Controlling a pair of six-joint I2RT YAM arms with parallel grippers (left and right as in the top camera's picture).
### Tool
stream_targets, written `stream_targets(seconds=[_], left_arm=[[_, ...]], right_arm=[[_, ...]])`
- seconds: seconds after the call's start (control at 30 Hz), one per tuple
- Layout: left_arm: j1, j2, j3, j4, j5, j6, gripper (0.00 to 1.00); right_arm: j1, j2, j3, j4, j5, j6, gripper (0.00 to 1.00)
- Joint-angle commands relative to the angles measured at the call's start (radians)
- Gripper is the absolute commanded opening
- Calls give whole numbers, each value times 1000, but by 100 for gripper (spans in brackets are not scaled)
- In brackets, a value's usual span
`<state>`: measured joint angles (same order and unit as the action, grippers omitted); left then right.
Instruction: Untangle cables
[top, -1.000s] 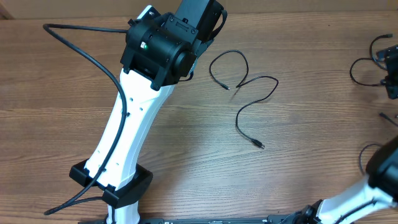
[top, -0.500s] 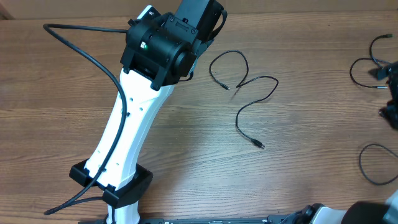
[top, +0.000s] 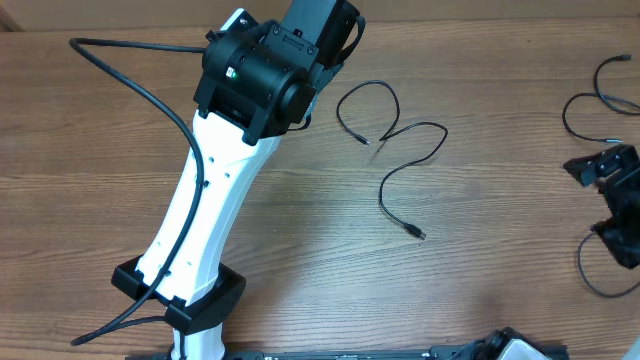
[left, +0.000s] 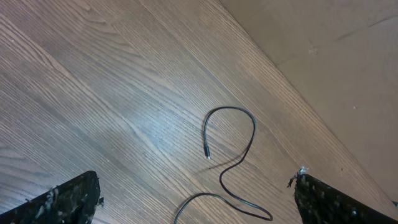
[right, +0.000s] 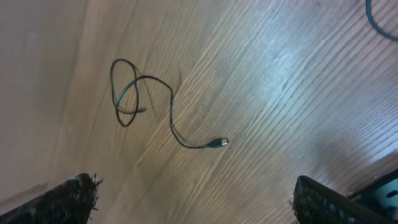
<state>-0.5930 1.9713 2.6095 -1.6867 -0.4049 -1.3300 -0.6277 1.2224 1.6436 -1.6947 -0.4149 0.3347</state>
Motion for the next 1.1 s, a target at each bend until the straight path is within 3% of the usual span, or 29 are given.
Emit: stream_targets(seconds=[0.0, 0.3, 1.07], left_arm=[[4, 7, -2, -3, -20, 14, 99], [4, 7, -2, -3, -20, 15, 100], [4, 7, -2, -3, -20, 15, 100]], right_arm=[[-1, -72, -2, 1, -6, -45, 100], [-1, -196, -2, 10, 18, -56, 100], [-1, -200, -2, 11, -36, -48, 100]])
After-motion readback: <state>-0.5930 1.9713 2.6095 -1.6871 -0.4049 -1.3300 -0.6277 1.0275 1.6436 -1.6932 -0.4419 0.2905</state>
